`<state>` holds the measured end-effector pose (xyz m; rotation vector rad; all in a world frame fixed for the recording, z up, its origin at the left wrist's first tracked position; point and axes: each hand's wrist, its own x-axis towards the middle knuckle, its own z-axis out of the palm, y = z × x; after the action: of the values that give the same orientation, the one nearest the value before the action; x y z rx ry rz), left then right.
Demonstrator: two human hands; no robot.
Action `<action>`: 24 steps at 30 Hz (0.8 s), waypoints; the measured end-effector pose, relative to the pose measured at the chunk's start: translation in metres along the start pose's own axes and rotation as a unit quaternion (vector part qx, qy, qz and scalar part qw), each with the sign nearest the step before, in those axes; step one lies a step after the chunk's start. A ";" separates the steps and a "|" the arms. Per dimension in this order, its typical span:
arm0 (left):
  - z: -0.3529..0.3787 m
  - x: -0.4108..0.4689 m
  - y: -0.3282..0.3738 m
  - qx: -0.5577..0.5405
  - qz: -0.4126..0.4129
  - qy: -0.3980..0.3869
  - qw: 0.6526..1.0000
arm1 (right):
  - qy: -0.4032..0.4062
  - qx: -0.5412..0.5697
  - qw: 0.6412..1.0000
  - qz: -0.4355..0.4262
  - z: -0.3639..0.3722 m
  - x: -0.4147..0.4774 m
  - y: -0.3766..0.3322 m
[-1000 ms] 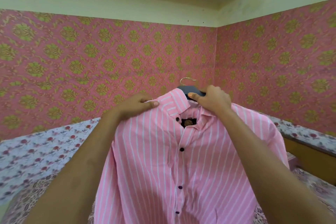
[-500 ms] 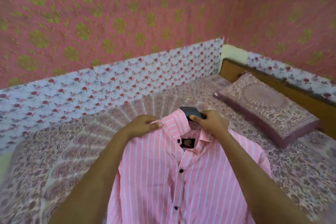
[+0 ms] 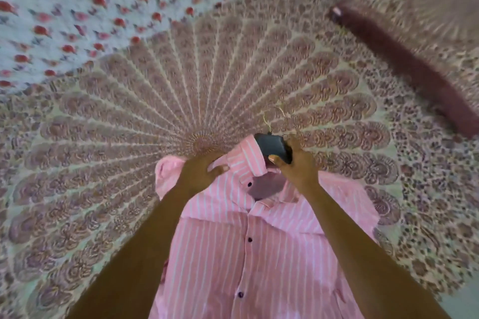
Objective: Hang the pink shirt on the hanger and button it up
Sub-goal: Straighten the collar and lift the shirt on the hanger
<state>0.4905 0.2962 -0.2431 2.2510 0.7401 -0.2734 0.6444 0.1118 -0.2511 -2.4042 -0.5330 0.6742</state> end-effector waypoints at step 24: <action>0.061 0.137 0.038 0.116 -0.060 0.056 0.990 | -0.011 0.060 0.995 0.079 0.054 0.087 0.038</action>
<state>0.6259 0.2898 -0.3188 2.4608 0.9460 -0.3070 0.6901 0.1503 -0.3421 -2.3451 -0.3035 0.7782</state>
